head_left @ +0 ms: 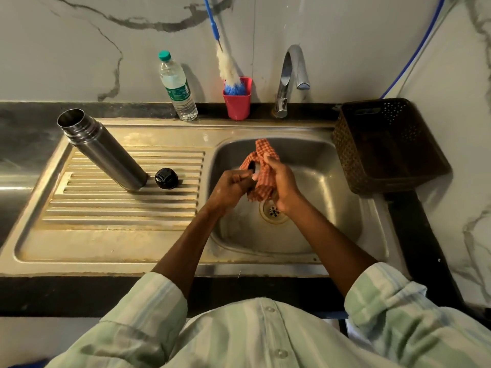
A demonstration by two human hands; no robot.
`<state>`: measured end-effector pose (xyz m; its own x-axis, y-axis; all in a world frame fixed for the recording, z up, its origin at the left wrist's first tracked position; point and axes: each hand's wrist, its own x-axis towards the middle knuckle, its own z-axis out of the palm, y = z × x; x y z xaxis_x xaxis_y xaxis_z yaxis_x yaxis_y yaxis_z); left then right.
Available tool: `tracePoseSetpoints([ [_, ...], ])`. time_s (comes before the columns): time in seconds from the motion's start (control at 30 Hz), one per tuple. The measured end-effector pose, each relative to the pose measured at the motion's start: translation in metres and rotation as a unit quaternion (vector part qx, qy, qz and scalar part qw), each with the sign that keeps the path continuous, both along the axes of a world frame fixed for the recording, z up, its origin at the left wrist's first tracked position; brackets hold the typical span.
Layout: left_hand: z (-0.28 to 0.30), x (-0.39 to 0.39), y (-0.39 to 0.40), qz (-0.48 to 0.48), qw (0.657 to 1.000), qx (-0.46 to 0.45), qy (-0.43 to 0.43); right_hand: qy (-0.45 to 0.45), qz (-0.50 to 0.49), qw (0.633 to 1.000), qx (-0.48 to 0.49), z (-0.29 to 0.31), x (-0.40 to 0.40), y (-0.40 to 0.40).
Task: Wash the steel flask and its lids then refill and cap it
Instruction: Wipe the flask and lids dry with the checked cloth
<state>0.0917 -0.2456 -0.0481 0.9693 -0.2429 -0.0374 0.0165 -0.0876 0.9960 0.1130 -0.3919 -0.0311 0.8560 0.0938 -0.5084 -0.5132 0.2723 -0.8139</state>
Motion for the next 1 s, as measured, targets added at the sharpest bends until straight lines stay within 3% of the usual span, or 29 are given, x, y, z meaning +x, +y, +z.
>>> tracePoseSetpoints([
  [0.07, -0.004, 0.000, 0.001, -0.028, 0.989, 0.115, -0.089, 0.092, 0.059, 0.989, 0.104, 0.011, 0.004, -0.012],
  [0.13, -0.003, -0.001, 0.002, -0.055, 0.982, 0.148, -0.103, 0.101, 0.063, 0.987, 0.110, 0.014, 0.005, -0.017],
  [0.2, -0.001, 0.000, 0.000, -0.041, 0.997, 0.063, 0.006, 0.056, 0.025, 0.997, 0.041, 0.011, 0.005, -0.011],
  [0.3, 0.010, 0.006, -0.002, 0.046, 0.981, -0.094, 0.163, -0.144, -0.011, 0.973, -0.180, 0.002, -0.006, -0.002],
  [0.33, 0.013, 0.006, -0.003, 0.055, 0.976, -0.121, 0.173, -0.197, 0.005, 0.957, -0.211, -0.002, -0.011, -0.001],
  [0.4, 0.011, 0.007, -0.004, 0.057, 0.979, -0.126, 0.148, -0.218, 0.012, 0.953, -0.209, -0.009, -0.015, 0.002],
  [0.5, 0.003, 0.002, -0.006, 0.025, 0.996, -0.078, 0.044, -0.078, -0.035, 0.994, -0.063, -0.005, -0.007, 0.003],
  [0.57, -0.002, -0.002, -0.006, -0.001, 0.999, 0.021, -0.042, 0.059, 0.003, 0.996, 0.060, 0.003, 0.001, -0.007],
  [0.67, -0.004, -0.003, -0.003, -0.031, 0.988, 0.123, -0.083, 0.106, 0.053, 0.987, 0.110, 0.011, 0.004, -0.019],
  [0.73, -0.002, -0.003, -0.003, -0.024, 0.998, 0.060, 0.001, 0.050, 0.025, 0.997, 0.052, 0.009, 0.003, -0.013],
  [0.77, 0.002, -0.001, -0.003, -0.003, 0.998, 0.013, 0.055, -0.011, 0.006, 1.000, -0.022, 0.009, 0.000, -0.008],
  [0.87, 0.015, 0.006, -0.003, 0.041, 0.977, -0.123, 0.168, -0.181, 0.005, 0.964, -0.196, 0.002, -0.013, 0.001],
  [0.93, 0.017, 0.008, -0.002, 0.031, 0.975, -0.154, 0.157, -0.206, 0.008, 0.957, -0.204, -0.004, -0.017, 0.002],
  [1.0, 0.013, 0.005, -0.003, 0.013, 0.989, -0.105, 0.107, -0.142, -0.026, 0.978, -0.149, -0.005, -0.011, 0.002],
])
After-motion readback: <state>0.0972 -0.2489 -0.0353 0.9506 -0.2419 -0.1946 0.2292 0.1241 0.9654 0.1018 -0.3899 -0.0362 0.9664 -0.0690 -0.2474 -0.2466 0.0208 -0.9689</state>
